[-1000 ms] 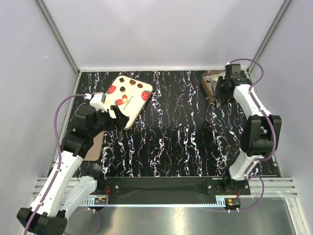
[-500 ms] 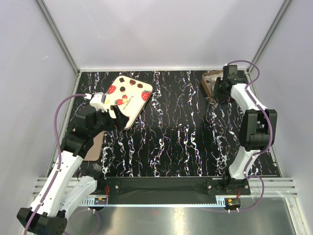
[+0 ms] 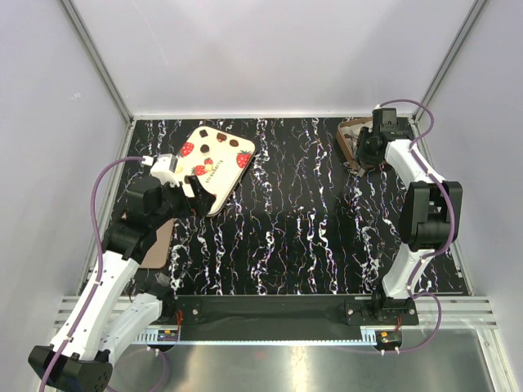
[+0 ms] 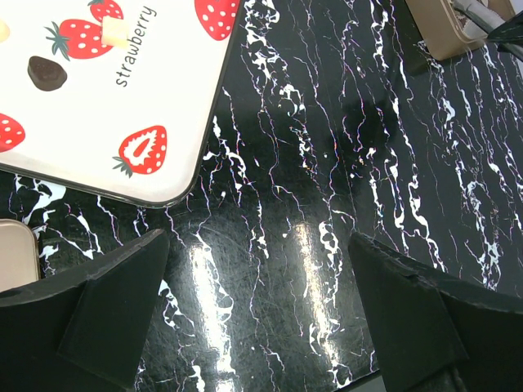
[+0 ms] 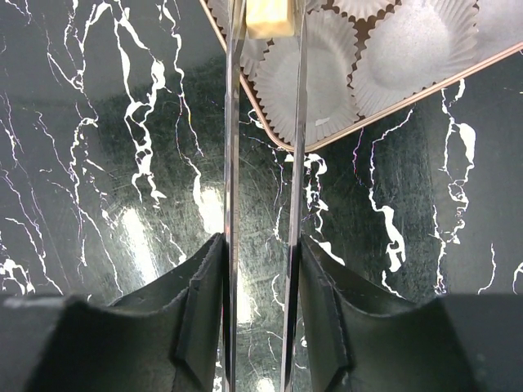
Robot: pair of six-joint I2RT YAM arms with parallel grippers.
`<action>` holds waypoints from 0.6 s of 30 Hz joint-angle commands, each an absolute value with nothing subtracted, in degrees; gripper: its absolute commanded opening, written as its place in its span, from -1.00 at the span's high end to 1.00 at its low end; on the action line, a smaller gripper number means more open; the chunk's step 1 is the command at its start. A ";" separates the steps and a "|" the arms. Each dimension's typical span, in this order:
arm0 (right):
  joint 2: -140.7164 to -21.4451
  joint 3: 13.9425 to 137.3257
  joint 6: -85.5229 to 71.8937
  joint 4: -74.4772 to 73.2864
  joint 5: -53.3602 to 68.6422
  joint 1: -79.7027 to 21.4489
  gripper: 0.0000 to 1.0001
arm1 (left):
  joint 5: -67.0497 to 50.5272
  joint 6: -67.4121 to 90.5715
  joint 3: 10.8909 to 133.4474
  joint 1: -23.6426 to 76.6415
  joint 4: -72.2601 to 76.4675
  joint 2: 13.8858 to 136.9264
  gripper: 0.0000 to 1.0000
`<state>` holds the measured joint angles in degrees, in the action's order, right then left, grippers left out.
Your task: Pack the chocolate
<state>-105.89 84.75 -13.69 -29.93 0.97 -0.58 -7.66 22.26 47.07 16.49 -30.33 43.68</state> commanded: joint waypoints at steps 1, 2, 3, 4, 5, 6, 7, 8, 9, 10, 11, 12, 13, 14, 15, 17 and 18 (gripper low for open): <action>-104.94 87.36 -13.10 -28.12 0.35 -0.35 0.09 | -7.03 21.36 47.20 16.17 -28.21 43.68 -0.98; -104.59 87.54 -13.10 -28.30 -0.95 -0.35 0.09 | -7.12 21.36 47.11 16.17 -28.21 43.51 -0.98; -104.50 87.89 -13.01 -28.47 -1.14 -0.26 0.08 | -7.29 21.36 47.20 16.17 -28.21 43.51 -0.98; -104.24 88.06 -13.01 -28.91 -1.32 -0.26 0.08 | -7.12 21.36 47.20 16.17 -28.13 43.51 -0.98; -103.98 88.24 -12.92 -29.18 -1.49 -0.26 0.07 | -7.21 21.36 47.28 16.17 -28.13 43.51 -0.98; -103.80 88.76 -12.83 -29.44 -1.58 -0.35 0.06 | -7.29 21.36 47.29 16.17 -28.12 43.51 -0.98; -103.62 89.03 -12.75 -30.05 -1.67 -0.35 0.05 | -7.29 21.36 47.29 16.17 -28.12 43.51 -0.98; -103.28 89.29 -12.66 -30.41 -2.02 -0.35 0.05 | -7.29 21.36 47.29 16.17 -28.12 43.42 -0.98; -103.18 89.64 -12.57 -30.67 -2.20 -0.35 0.05 | -7.29 21.36 47.29 16.17 -28.12 43.42 -0.98; -102.92 89.82 -12.57 -31.20 -2.28 -0.35 0.05 | -7.29 21.36 47.29 16.17 -28.12 43.33 -0.98; -102.48 90.00 -12.48 -31.46 -2.63 -0.26 0.05 | -7.38 21.36 47.29 16.17 -28.04 43.24 -0.98; -102.22 90.52 -12.57 -31.73 -2.72 -0.35 0.04 | -7.30 21.36 47.20 16.17 -28.21 43.24 -0.98; -101.96 90.79 -12.66 -32.25 -2.72 -0.26 0.04 | -7.21 21.36 47.28 16.17 -28.21 43.16 -0.98; -101.34 91.05 -12.92 -32.52 -2.46 -0.26 0.04 | -7.38 21.36 47.20 16.17 -28.13 43.07 -0.98; -100.99 91.58 -13.18 -32.78 -2.03 -0.35 0.04 | -7.38 21.36 47.28 16.17 -28.21 42.98 -0.98; -99.68 91.85 -13.97 -33.22 -0.28 -0.35 0.05 | -7.47 21.36 47.29 16.17 -28.21 42.89 -0.98; -99.23 91.85 -14.41 -33.05 -0.18 -0.35 0.05 | -7.47 21.36 47.29 16.17 -28.13 42.72 -0.98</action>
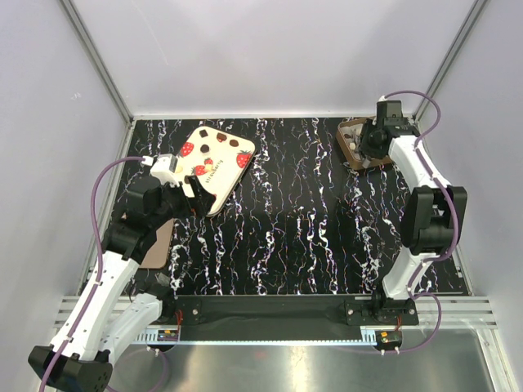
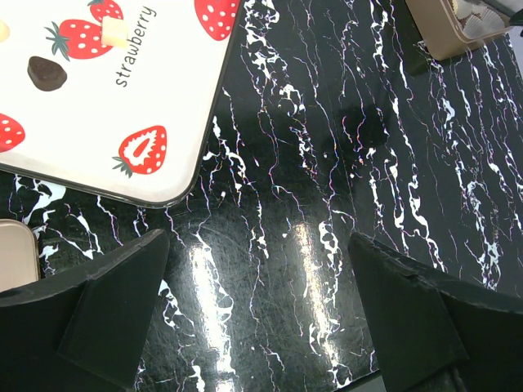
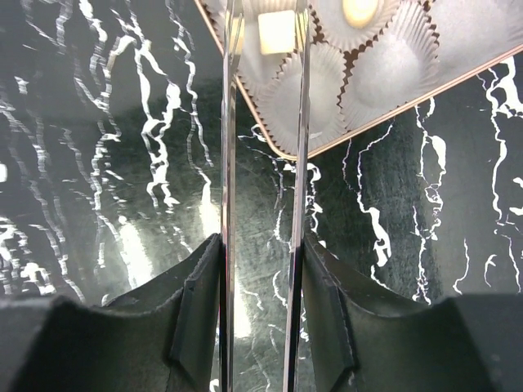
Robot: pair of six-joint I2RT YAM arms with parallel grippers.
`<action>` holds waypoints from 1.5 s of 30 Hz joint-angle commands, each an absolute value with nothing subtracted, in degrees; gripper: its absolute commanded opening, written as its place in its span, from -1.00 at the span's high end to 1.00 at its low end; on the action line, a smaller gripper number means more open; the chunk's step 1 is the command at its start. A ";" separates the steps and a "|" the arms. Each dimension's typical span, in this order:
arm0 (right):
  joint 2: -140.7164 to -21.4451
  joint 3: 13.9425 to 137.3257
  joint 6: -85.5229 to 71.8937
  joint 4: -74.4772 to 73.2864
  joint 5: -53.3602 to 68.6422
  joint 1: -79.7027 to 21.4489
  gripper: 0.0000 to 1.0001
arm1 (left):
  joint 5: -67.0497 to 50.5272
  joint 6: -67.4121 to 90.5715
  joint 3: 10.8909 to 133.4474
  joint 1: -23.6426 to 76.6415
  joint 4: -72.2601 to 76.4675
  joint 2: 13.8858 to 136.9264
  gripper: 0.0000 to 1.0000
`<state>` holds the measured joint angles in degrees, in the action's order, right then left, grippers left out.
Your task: Pack the chocolate
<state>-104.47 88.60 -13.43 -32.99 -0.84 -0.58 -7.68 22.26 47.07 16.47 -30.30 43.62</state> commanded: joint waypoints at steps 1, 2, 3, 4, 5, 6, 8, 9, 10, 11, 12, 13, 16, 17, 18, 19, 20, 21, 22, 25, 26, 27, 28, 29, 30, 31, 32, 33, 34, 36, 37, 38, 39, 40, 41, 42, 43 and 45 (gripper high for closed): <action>-98.71 91.76 -15.20 -32.87 1.22 -0.44 0.05 | -7.30 21.36 47.29 16.17 -28.04 42.71 -0.98; -97.74 91.84 -15.73 -32.78 2.19 -0.79 0.05 | -7.38 21.44 47.29 16.17 -28.04 42.71 -0.98; -97.39 91.76 -15.91 -32.70 2.55 -1.57 0.05 | -7.38 21.45 47.37 16.17 -28.04 42.71 -0.98; -96.86 91.93 -16.43 -32.70 2.72 -3.58 0.05 | -7.30 21.45 47.37 16.17 -27.95 42.63 -0.98; -96.77 92.02 -16.52 -32.78 2.38 -5.17 0.05 | -7.29 21.45 47.37 16.17 -27.95 42.71 -0.98; -96.77 92.63 -16.61 -32.87 1.94 -6.66 0.05 | -7.29 21.45 47.29 16.17 -27.95 42.71 -0.98; -97.47 93.16 -17.31 -32.78 1.50 -12.09 0.06 | -7.21 21.53 47.37 16.17 -27.86 42.80 -0.98; -97.82 93.43 -17.66 -32.09 1.41 -13.78 0.06 | -7.29 21.53 47.46 16.17 -27.95 42.80 -0.98; -98.17 93.43 -18.19 -31.47 1.32 -15.71 0.05 | -7.21 21.53 47.46 16.17 -27.95 42.63 -0.98; -99.13 93.51 -18.72 -30.77 1.14 -18.86 0.05 | -7.12 21.53 47.46 16.17 -27.95 42.63 -0.98; -99.75 93.43 -19.33 -29.98 1.14 -20.64 0.05 | -7.03 21.53 47.46 16.17 -28.04 42.63 -0.98; -101.06 93.60 -20.03 -28.40 1.32 -22.13 0.06 | -6.94 21.53 47.46 16.17 -28.04 42.54 -0.98; -104.31 95.88 -20.48 -26.90 1.05 -27.85 0.05 | -6.86 21.45 47.46 16.17 -28.12 42.45 -0.98; -107.02 96.76 -20.39 -26.72 1.32 -29.60 0.06 | -6.86 21.45 47.46 16.17 -28.12 42.45 -0.98; -108.44 98.77 -20.22 -26.54 1.23 -32.23 0.06 | -6.86 21.45 47.55 16.17 -27.95 42.45 -0.98; -109.85 99.75 -19.95 -26.63 0.88 -33.73 0.05 | -6.77 21.45 47.55 16.17 -27.86 42.45 -0.98; -112.39 100.80 -19.43 -26.46 0.36 -34.97 0.06 | -6.77 21.45 47.55 16.17 -27.86 42.45 -0.98; -113.63 102.46 -19.25 -26.11 0.35 -37.16 0.05 | -6.77 21.36 47.55 16.17 -27.95 42.63 -0.98; -114.77 103.26 -19.16 -25.84 0.35 -37.87 0.06 | -6.68 21.36 47.55 16.17 -28.04 42.54 -0.98; -119.34 105.64 -18.99 -23.74 0.35 -40.24 0.06 | -6.50 21.36 47.46 16.17 -28.04 42.45 -0.98; -120.05 106.34 -18.72 -23.30 0.35 -40.86 0.06 | -6.50 21.36 47.46 16.17 -28.21 42.28 -0.98; -120.67 106.78 -18.37 -21.72 0.35 -41.22 0.06 | -6.33 21.36 47.55 16.17 -28.21 42.19 -0.98; -121.89 107.57 -17.50 -21.10 0.53 -42.00 0.05 | -6.33 21.36 47.55 16.17 -28.21 42.10 -0.98; -122.51 108.01 -16.71 -20.57 0.79 -42.36 0.05 | -6.24 21.36 47.46 16.17 -28.13 42.10 -0.98; -123.13 108.45 -16.00 -19.61 1.23 -42.62 0.05 | -6.24 21.36 47.55 16.17 -28.13 42.10 -0.98; -124.27 108.89 -14.69 -19.51 1.58 -43.41 0.05 | -6.24 21.36 47.55 16.17 -28.12 42.01 -0.98; -124.63 109.33 -13.98 -19.16 2.02 -43.68 0.05 | -6.15 21.36 47.55 16.17 -28.12 42.01 -0.98; -124.89 109.34 -13.37 -18.12 2.37 -44.03 0.03 | -6.24 21.36 47.55 16.17 -28.21 42.01 -0.98; -125.15 109.16 -12.58 -17.41 2.72 -44.47 0.03 | -6.33 21.36 47.46 16.17 -28.21 42.10 -0.98; -125.51 108.81 -12.04 -16.35 2.90 -45.35 0.02 | -6.33 21.36 47.55 16.17 -28.21 42.01 -0.98; -126.20 109.07 -11.87 -16.43 2.55 -45.53 0.01 | -6.42 21.36 47.55 16.17 -28.13 42.10 -0.98; -126.65 109.94 -11.78 -16.78 2.29 -45.79 0.00 | -6.42 21.36 47.55 16.17 -28.13 42.10 -0.98; -127.17 110.30 -11.52 -17.48 2.02 -45.88 0.00 | -6.33 21.36 47.55 16.17 -28.12 42.10 -0.98; -128.05 110.65 -11.43 -17.66 1.85 -45.97 0.00 | -6.42 21.36 47.55 16.17 -28.12 42.01 -0.98; -128.58 111.26 -11.34 -17.93 1.58 -45.97 -0.01 | -6.33 21.36 47.55 16.17 -28.21 41.92 -0.98; -128.93 111.53 -11.42 -18.28 1.67 -46.05 -0.01 | -6.33 21.36 47.55 16.17 -28.21 42.01 -0.98; -129.72 111.71 -11.25 -18.28 1.84 -46.14 -0.02 | -6.33 21.36 47.55 16.17 -28.21 42.01 -0.98; -130.86 112.50 -11.08 -18.54 2.11 -46.40 -0.03 | -6.42 21.36 47.55 16.17 -28.21 41.92 -0.98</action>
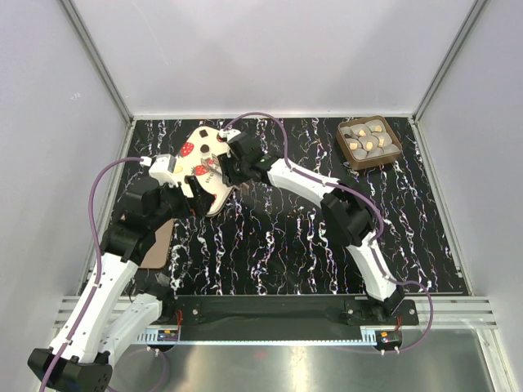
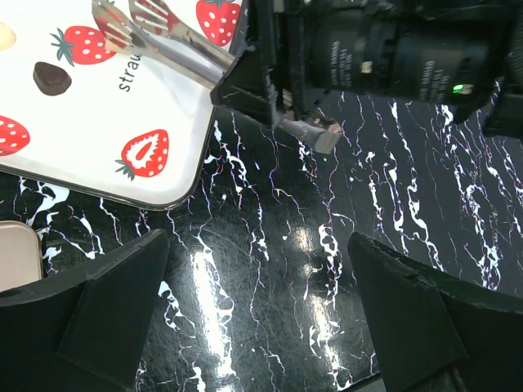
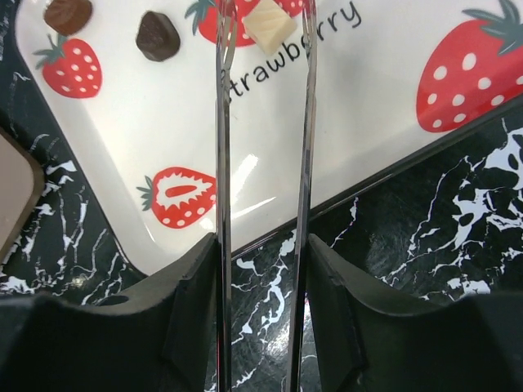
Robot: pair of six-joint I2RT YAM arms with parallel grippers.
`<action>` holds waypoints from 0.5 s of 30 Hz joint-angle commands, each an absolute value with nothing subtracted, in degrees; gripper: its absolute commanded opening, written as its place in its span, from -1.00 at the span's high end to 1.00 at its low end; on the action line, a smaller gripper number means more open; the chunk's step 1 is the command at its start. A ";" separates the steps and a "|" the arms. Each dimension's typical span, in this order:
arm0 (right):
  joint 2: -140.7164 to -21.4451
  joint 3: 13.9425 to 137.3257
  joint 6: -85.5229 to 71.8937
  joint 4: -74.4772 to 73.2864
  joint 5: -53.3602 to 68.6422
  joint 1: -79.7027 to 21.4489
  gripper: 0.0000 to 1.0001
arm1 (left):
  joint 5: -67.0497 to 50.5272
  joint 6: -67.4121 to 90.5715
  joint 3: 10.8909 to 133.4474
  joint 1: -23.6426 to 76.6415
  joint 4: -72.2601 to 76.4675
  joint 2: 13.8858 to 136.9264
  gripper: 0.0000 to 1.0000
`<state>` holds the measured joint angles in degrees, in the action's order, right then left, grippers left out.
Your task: Pack the chocolate
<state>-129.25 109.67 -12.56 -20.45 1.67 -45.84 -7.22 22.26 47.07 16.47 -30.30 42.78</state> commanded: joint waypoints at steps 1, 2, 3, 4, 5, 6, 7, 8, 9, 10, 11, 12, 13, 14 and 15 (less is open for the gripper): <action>-131.30 113.20 -10.99 -18.81 2.11 -46.58 -0.03 | -6.42 21.36 47.46 16.17 -28.21 41.92 -0.98; -131.74 113.73 -10.73 -19.77 1.76 -46.76 -0.02 | -6.24 21.36 47.55 16.17 -28.13 42.01 -0.98; -132.36 114.08 -10.20 -20.12 0.54 -47.19 -0.03 | -6.33 21.36 47.55 16.17 -28.21 41.92 -0.98; -132.62 114.60 -9.85 -20.39 0.35 -47.37 -0.02 | -6.33 21.36 47.55 16.17 -28.21 41.92 -0.98; -132.80 114.78 -9.50 -21.00 0.26 -47.46 -0.03 | -6.33 21.36 47.55 16.17 -28.21 41.92 -0.98; -133.24 114.96 -9.32 -21.18 -1.22 -47.63 -0.02 | -6.33 21.36 47.46 16.17 -28.21 41.92 -0.98; -133.33 115.13 -9.32 -21.44 -1.40 -47.81 -0.03 | -6.33 21.36 47.55 16.17 -28.21 42.01 -0.98; -133.59 115.22 -9.32 -21.62 -1.49 -47.81 -0.02 | -6.33 21.36 47.46 16.17 -28.21 42.01 -0.98; -133.68 115.31 -9.23 -21.53 -1.67 -47.90 -0.03 | -6.33 21.36 47.55 16.17 -28.13 42.01 -0.98; -133.68 115.31 -9.23 -21.62 -1.76 -47.99 -0.03 | -6.33 21.36 47.55 16.17 -28.21 42.01 -0.98; -133.77 115.31 -9.14 -21.62 -1.84 -48.08 -0.01 | -6.33 21.36 47.55 16.17 -28.21 42.01 -0.98; -133.68 115.31 -9.05 -21.71 -1.85 -48.08 0.00 | -6.33 21.36 47.55 16.17 -28.13 42.01 -0.98; -133.59 115.40 -9.05 -21.80 -2.02 -48.08 0.02 | -6.24 21.36 47.46 16.17 -28.13 42.01 -0.98; -133.59 115.49 -9.05 -22.14 -1.93 -47.99 0.03 | -6.33 21.36 47.55 16.17 -28.21 42.01 -0.98; -133.42 115.58 -9.05 -22.32 -2.02 -48.08 0.05 | -6.24 21.36 47.55 16.17 -28.21 42.01 -0.98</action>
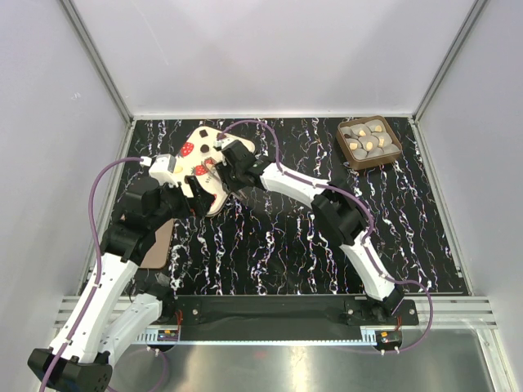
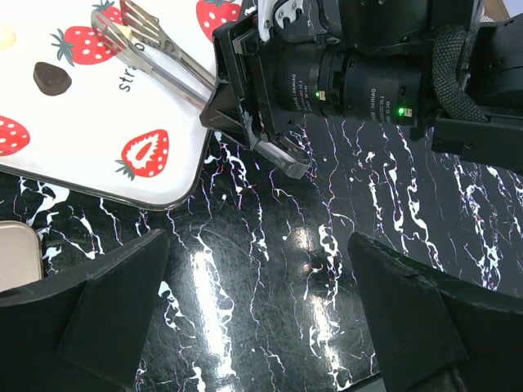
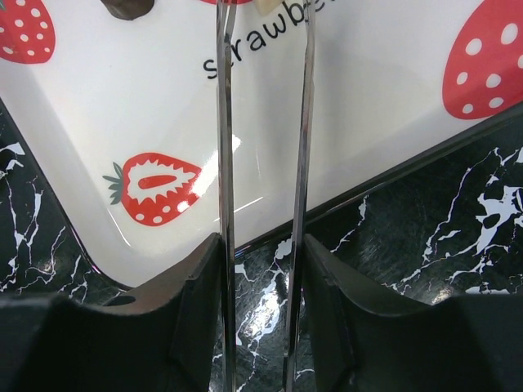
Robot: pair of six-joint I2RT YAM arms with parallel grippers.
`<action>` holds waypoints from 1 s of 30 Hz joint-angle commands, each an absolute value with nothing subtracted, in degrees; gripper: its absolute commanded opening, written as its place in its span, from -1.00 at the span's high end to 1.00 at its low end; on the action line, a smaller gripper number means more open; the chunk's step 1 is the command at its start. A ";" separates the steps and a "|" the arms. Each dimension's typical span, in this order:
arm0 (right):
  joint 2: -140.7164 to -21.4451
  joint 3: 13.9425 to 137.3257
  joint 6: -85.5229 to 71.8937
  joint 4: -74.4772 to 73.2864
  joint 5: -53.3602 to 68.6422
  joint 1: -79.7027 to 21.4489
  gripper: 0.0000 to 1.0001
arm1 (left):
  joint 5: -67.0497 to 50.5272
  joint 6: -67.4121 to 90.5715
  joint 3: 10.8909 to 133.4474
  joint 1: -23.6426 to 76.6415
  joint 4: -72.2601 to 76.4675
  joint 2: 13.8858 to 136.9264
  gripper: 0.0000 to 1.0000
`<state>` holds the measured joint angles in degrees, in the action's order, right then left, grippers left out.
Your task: Pack the chocolate
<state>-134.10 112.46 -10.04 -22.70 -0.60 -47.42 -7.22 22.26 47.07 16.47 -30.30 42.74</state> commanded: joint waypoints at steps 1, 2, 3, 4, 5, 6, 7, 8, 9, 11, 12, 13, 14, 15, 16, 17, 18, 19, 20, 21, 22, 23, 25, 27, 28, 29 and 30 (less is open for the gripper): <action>-133.33 115.32 -8.97 -22.41 -2.02 -48.08 0.07 | -6.24 21.36 47.46 16.17 -28.21 42.01 -0.98; -133.16 115.23 -9.05 -22.67 -2.11 -48.08 0.10 | -6.24 21.36 47.55 16.17 -28.13 42.01 -0.98; -132.37 114.96 -8.62 -22.76 -2.54 -48.08 0.11 | -6.24 21.36 47.46 16.17 -28.13 41.92 -0.98; -131.93 114.09 -8.27 -22.76 -2.72 -48.08 0.15 | -6.15 21.36 47.55 16.17 -28.30 42.01 -0.98; -131.40 113.65 -7.91 -22.59 -3.07 -48.08 0.17 | -6.15 21.36 47.55 16.17 -28.30 41.92 -0.98; -130.27 113.12 -7.74 -22.59 -3.86 -48.08 0.18 | -6.07 21.36 47.46 16.17 -28.30 41.92 -0.98; -129.82 112.42 -7.65 -22.59 -4.30 -47.99 0.21 | -6.15 21.36 47.46 16.17 -28.30 41.92 -0.98; -129.29 112.15 -7.65 -22.76 -4.39 -48.08 0.21 | -6.07 21.36 47.46 16.17 -28.21 42.01 -0.98; -128.42 111.97 -7.30 -22.85 -4.39 -47.90 0.22 | -6.06 21.36 47.46 16.17 -28.21 41.92 -0.98; -127.53 111.62 -7.29 -22.85 -4.31 -47.99 0.24 | -6.07 21.36 47.46 16.17 -28.21 42.01 -0.98; -126.75 111.53 -7.29 -23.03 -3.87 -47.81 0.24 | -6.06 21.44 47.37 16.17 -28.30 41.92 -0.98; -126.30 111.62 -7.38 -23.20 -3.52 -47.81 0.25 | -6.06 21.45 47.46 16.17 -28.30 41.92 -0.98; -125.60 111.62 -7.90 -23.29 -2.91 -47.64 0.25 | -6.06 21.45 47.46 16.17 -28.21 41.92 -0.98; -125.16 111.80 -8.08 -23.20 -2.64 -47.38 0.26 | -5.98 21.45 47.46 16.17 -28.30 41.92 -0.98; -124.81 111.97 -8.43 -23.55 -2.46 -47.29 0.27 | -5.98 21.45 47.46 16.17 -28.39 42.01 -0.98; -124.54 112.32 -8.79 -24.25 -2.29 -47.02 0.27 | -5.89 21.45 47.46 16.17 -28.39 42.10 -0.98; -124.02 112.93 -9.22 -24.87 -1.76 -46.76 0.28 | -5.98 21.36 47.55 16.17 -28.39 42.10 -0.98; -123.67 113.20 -9.40 -25.74 -1.76 -46.06 0.28 | -5.98 21.36 47.46 16.17 -28.39 42.10 -0.98; -122.79 113.38 -9.75 -26.27 -1.76 -45.62 0.28 | -5.98 21.36 47.55 16.17 -28.39 42.10 -0.98; -122.35 113.73 -9.84 -26.89 -1.76 -45.09 0.28 | -5.89 21.36 47.55 16.17 -28.39 42.27 -0.98; -121.73 113.82 -10.02 -28.29 -1.67 -43.52 0.28 | -5.98 21.36 47.55 16.17 -28.39 42.19 -0.98; -120.34 113.82 -10.45 -28.91 -1.76 -42.64 0.29 | -5.98 21.36 47.55 16.17 -28.39 42.27 -0.98; -118.66 113.03 -10.90 -30.92 -1.67 -39.05 0.30 | -5.89 21.36 47.55 16.17 -28.48 42.19 -0.98; -115.33 111.28 -11.86 -32.16 -1.76 -35.96 0.31 | -5.89 21.36 47.55 16.17 -28.48 42.10 -0.98; -114.27 110.57 -12.21 -33.30 -1.76 -34.47 0.31 | -5.80 21.36 47.55 16.17 -28.48 42.19 -0.98; -111.82 109.70 -12.65 -33.83 -1.67 -30.97 0.31 | -5.89 21.36 47.55 16.17 -28.30 42.10 -0.98; -110.58 107.77 -12.74 -34.27 -1.50 -29.46 0.31 | -5.89 21.36 47.55 16.17 -28.39 42.19 -0.98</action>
<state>-119.48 109.84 -10.98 -31.92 -0.91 -35.83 -6.81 22.26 47.07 16.47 -30.33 42.74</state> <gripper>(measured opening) 0.399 0.988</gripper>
